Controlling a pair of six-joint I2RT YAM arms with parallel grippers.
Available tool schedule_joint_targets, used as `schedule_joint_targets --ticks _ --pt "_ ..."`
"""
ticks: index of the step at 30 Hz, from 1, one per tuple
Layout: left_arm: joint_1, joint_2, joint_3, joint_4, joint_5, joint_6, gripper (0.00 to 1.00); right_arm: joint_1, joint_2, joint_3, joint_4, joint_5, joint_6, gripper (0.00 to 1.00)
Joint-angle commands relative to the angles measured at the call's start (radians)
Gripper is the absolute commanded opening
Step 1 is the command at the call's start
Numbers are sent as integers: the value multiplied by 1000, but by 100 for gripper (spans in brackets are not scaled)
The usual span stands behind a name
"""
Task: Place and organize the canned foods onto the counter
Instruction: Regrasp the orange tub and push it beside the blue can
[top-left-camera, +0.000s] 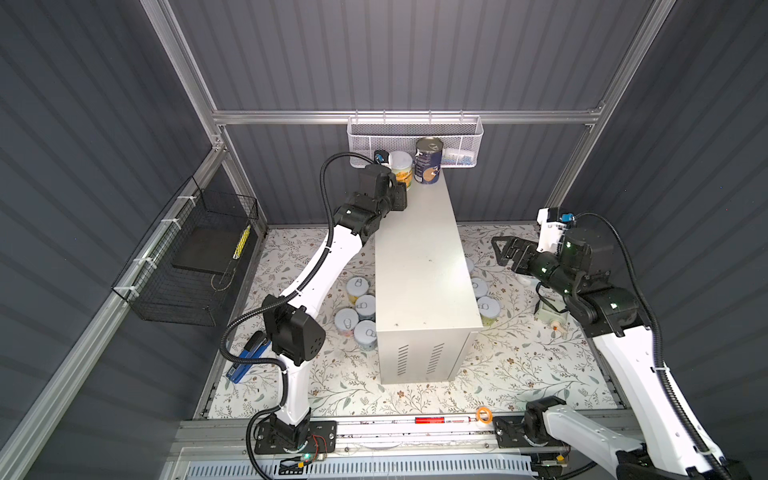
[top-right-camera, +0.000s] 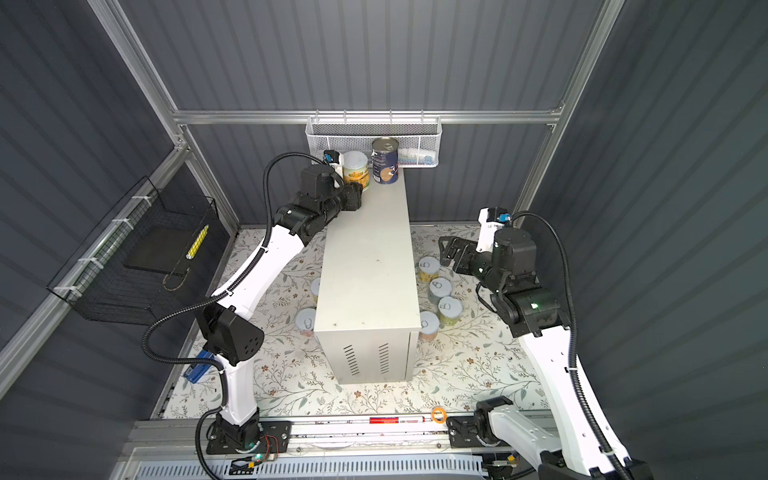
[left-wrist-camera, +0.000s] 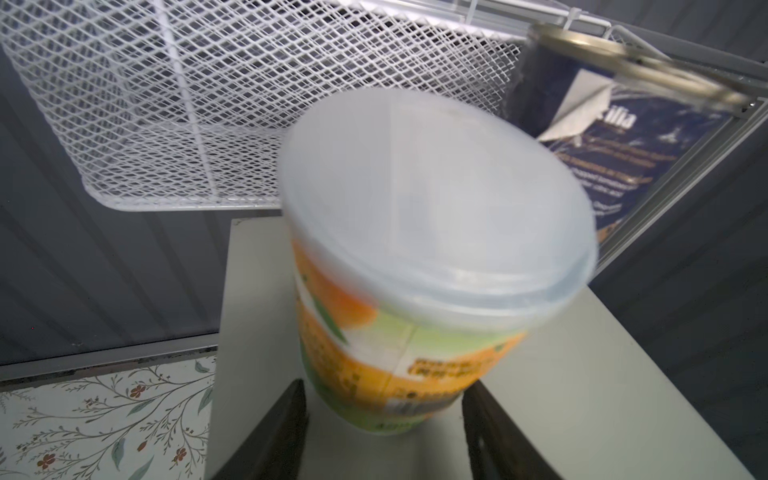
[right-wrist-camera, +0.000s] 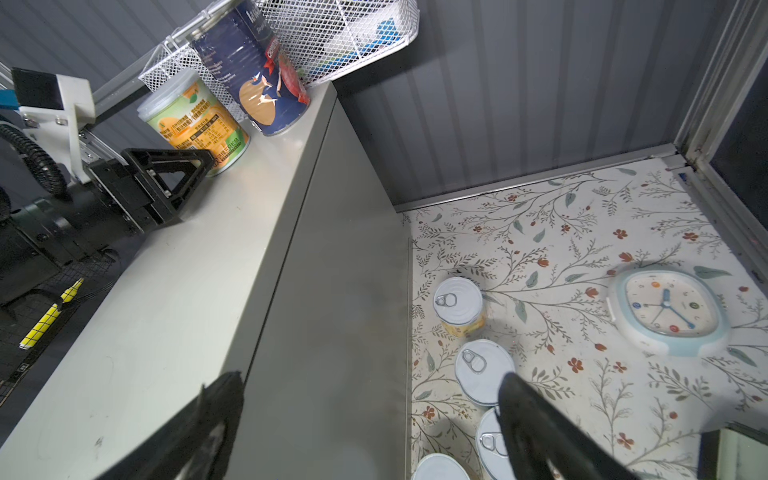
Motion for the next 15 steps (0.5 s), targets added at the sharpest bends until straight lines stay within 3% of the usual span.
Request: schedule_joint_targets --ticks 1,8,15 --pt "28 37 51 34 -35 -14 61 -5 12 12 15 -12 -7 96" --pt "30 50 17 139 -19 12 57 -6 20 11 28 -13 -10 96" --pt "30 92 87 136 43 26 53 -9 27 7 37 -18 -8 96"
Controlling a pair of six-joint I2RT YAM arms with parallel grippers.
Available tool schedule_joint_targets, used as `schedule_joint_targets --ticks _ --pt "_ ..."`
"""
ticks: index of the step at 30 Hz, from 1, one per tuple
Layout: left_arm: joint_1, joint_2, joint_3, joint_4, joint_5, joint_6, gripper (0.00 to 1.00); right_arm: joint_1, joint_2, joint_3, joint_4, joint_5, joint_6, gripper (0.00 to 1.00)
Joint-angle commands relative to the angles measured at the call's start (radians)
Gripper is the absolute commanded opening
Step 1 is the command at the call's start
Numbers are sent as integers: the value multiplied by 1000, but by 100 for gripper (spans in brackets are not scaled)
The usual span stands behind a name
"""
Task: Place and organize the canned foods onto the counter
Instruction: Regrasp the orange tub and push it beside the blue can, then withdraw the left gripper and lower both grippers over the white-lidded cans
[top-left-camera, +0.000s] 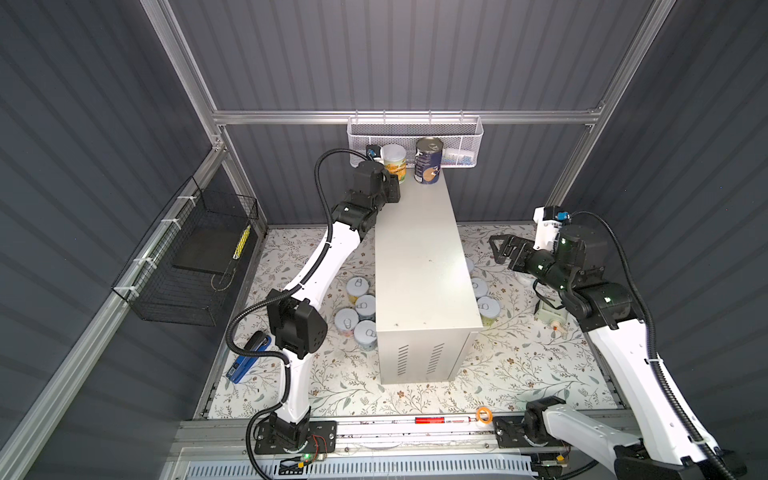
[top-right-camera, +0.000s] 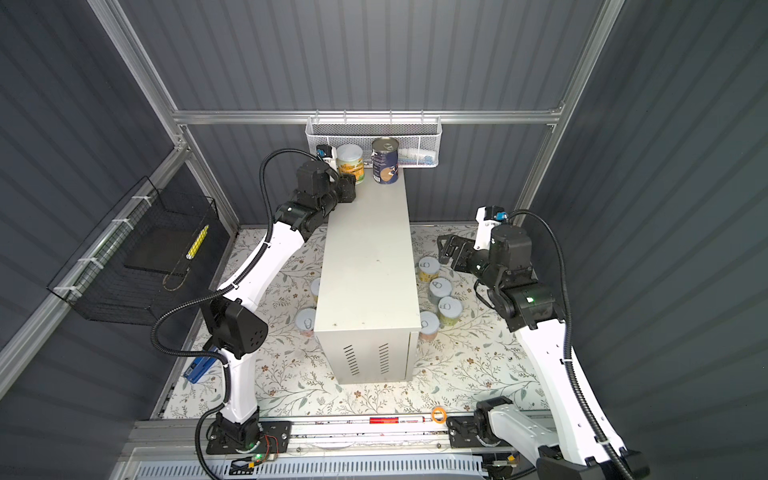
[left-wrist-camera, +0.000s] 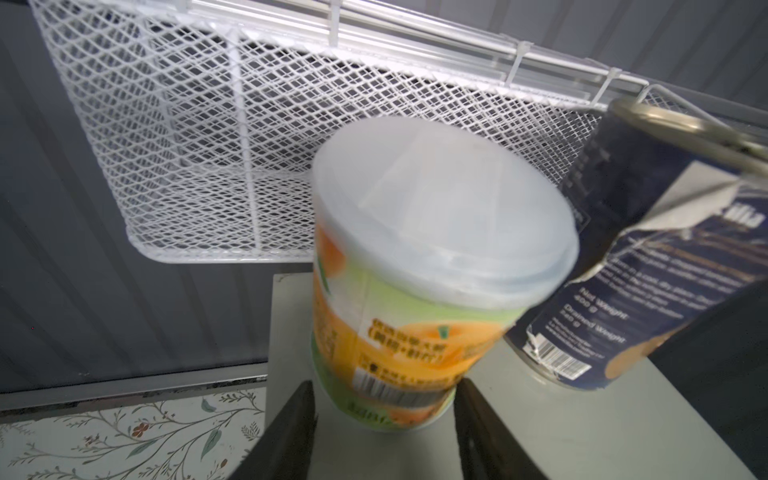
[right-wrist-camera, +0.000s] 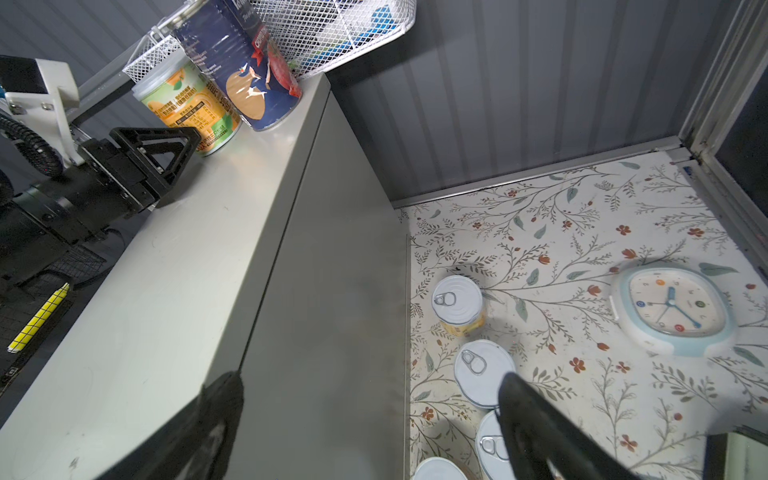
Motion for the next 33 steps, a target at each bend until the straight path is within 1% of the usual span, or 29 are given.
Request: schedule_joint_targets --ticks 1,12,16,17,19,21,22,23,29,30,33 --pt "3 26 45 27 40 18 52 -4 5 8 27 -13 -7 96" --pt "3 64 118 5 57 22 52 -6 5 2 35 -18 -6 96" --pt "3 59 122 -11 38 23 53 -6 3 -4 34 -15 -6 96" --pt "3 51 112 -14 29 25 55 -6 3 -5 33 -17 -7 96" --pt "3 27 84 -19 14 33 64 -6 2 -7 33 -17 -4 96" --pt "3 -13 46 -31 -7 44 83 -6 -3 -12 28 -15 -3 96" --pt "3 -35 25 -39 -17 51 97 -6 -5 -14 27 -15 -1 96" --pt "3 -60 6 -54 -27 58 99 -6 -8 -16 22 -13 1 96" --pt "0 -226 -73 -223 -32 100 99 -6 -33 -60 -11 24 28 97" --pt "-3 -266 -97 -253 -39 106 99 -6 -39 -71 -20 38 35 99" --pt "-15 -407 -220 -303 -86 117 100 -6 -51 -102 -50 73 31 99"
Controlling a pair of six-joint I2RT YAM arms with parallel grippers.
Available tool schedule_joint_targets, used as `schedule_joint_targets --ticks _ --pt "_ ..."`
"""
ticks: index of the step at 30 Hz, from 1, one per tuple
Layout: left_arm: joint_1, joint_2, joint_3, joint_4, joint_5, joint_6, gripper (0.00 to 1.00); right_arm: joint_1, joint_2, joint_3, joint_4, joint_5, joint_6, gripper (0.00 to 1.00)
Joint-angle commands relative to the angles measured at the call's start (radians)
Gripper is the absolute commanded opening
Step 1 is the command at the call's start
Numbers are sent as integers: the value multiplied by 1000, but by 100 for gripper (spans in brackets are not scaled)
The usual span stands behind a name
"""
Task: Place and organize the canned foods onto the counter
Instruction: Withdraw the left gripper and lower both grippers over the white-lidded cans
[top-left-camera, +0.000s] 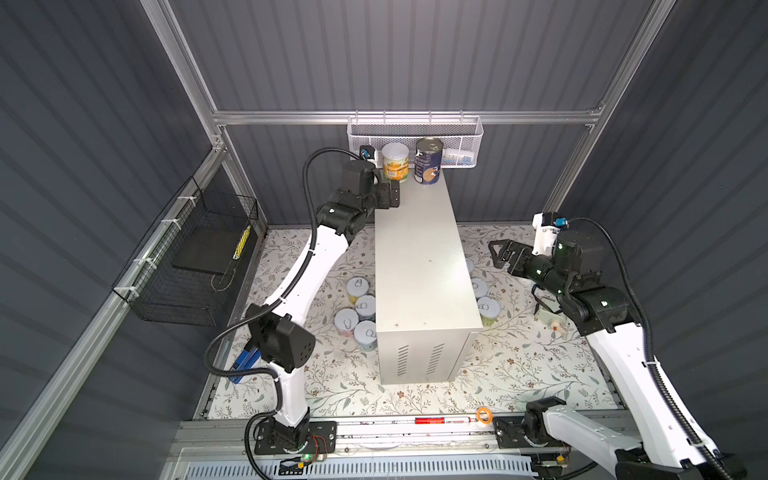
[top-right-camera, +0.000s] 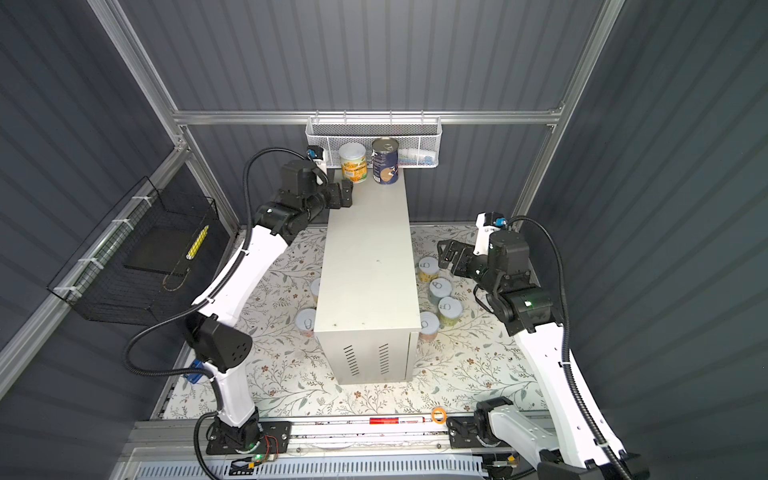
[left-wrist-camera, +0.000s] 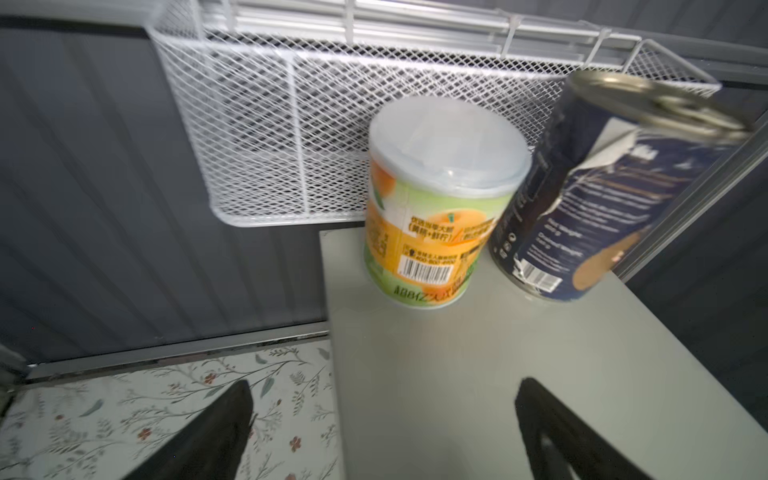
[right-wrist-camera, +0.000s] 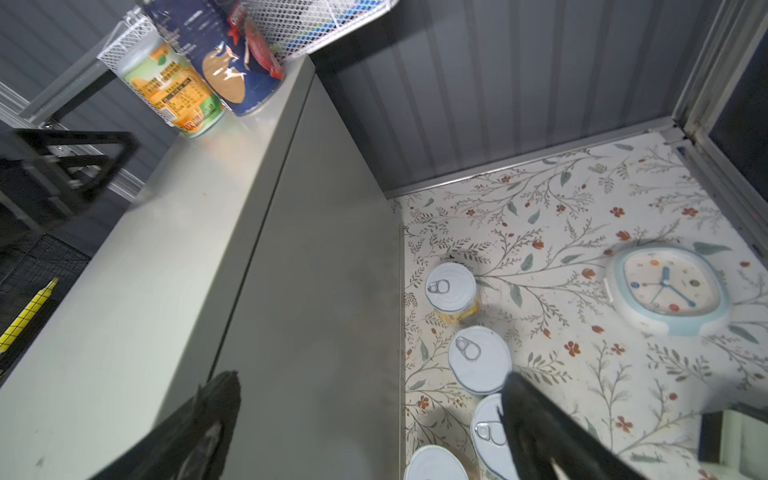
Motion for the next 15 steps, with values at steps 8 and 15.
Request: schedule_joint_targets --ticks 8,15 --pt "20 -443 -350 -208 -155 -88 100 -5 -50 -146 -54 1 42 99" --pt "20 -651 -681 -193 -100 -196 99 -3 -149 -319 -55 -62 113 99"
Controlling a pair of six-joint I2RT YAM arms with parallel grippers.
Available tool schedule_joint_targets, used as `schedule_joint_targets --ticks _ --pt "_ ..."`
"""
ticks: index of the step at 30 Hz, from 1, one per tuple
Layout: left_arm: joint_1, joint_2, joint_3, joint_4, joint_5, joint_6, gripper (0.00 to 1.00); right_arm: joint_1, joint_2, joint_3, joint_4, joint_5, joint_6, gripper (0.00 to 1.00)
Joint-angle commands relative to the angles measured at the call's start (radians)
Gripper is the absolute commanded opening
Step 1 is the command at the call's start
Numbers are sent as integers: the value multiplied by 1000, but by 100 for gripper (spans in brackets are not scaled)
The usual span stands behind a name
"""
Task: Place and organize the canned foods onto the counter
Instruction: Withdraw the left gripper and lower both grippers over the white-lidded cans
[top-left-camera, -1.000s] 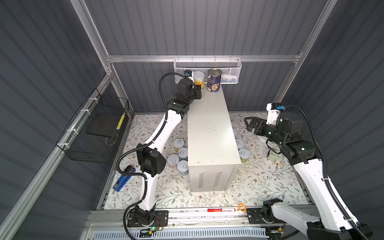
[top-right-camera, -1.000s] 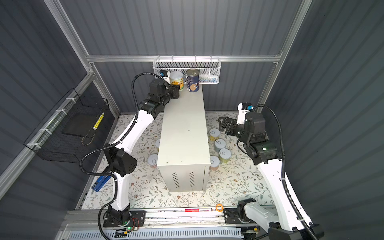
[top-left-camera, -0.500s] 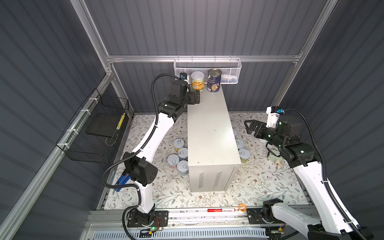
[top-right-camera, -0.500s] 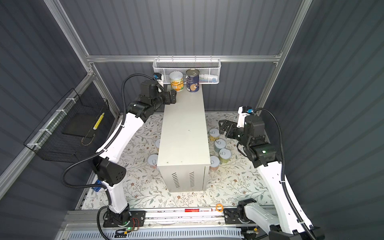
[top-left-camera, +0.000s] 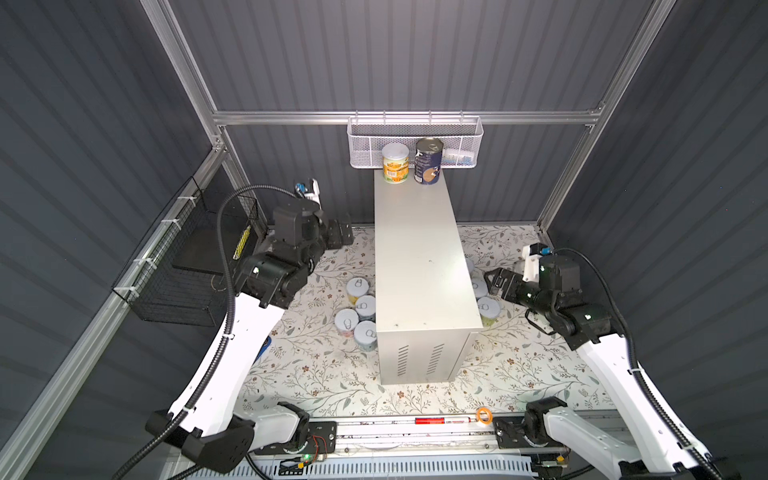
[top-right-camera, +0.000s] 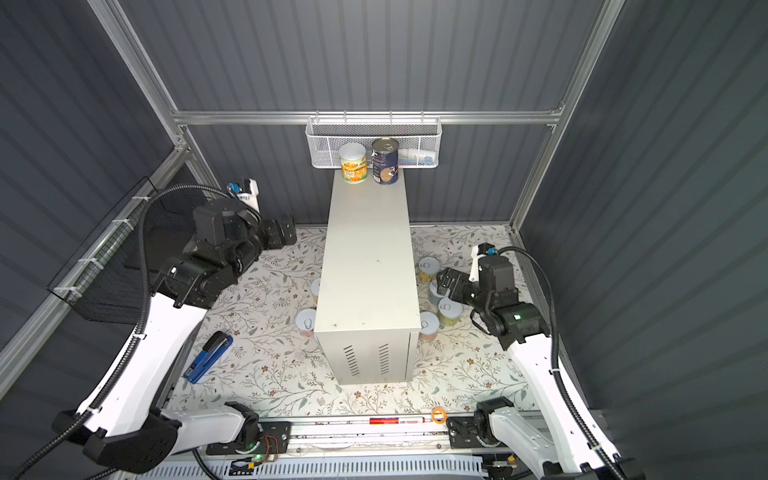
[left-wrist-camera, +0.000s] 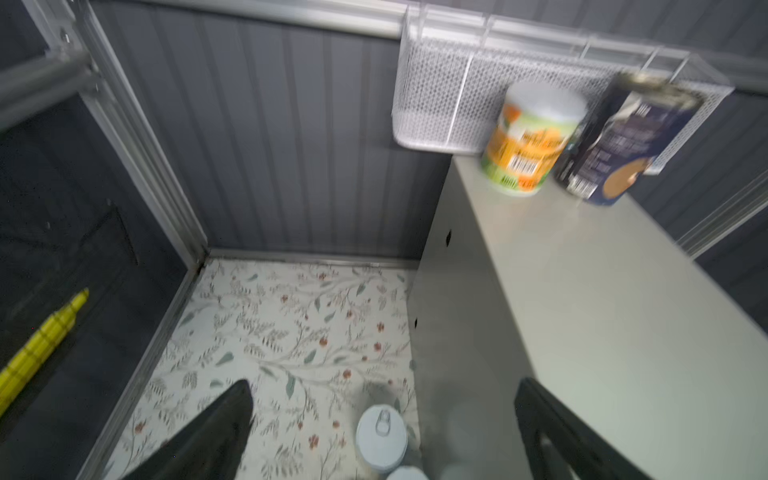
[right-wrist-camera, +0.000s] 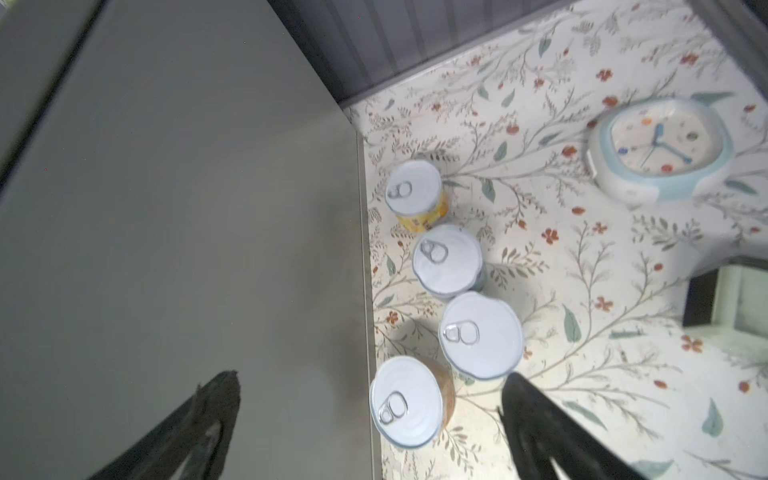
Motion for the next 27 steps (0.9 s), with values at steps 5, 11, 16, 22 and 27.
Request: schedule_joint_targets --ticks 5,11,16,22,27 --pt "-2 -146 -350 -32 62 -180 98 3 -112 -140 -29 -76 80 99" --pt "-31 -222 -552 46 93 -268 97 32 -118 -169 -85 -41 77 99" --pt "-126 -214 -635 42 14 -320 97 52 -83 -189 -77 -40 89 99" --pt "-155 -213 -748 86 5 -428 96 72 -52 -183 -70 -32 88 99" --pt "-159 -199 -821 143 30 -481 93 81 -41 -193 -50 -35 97 99"
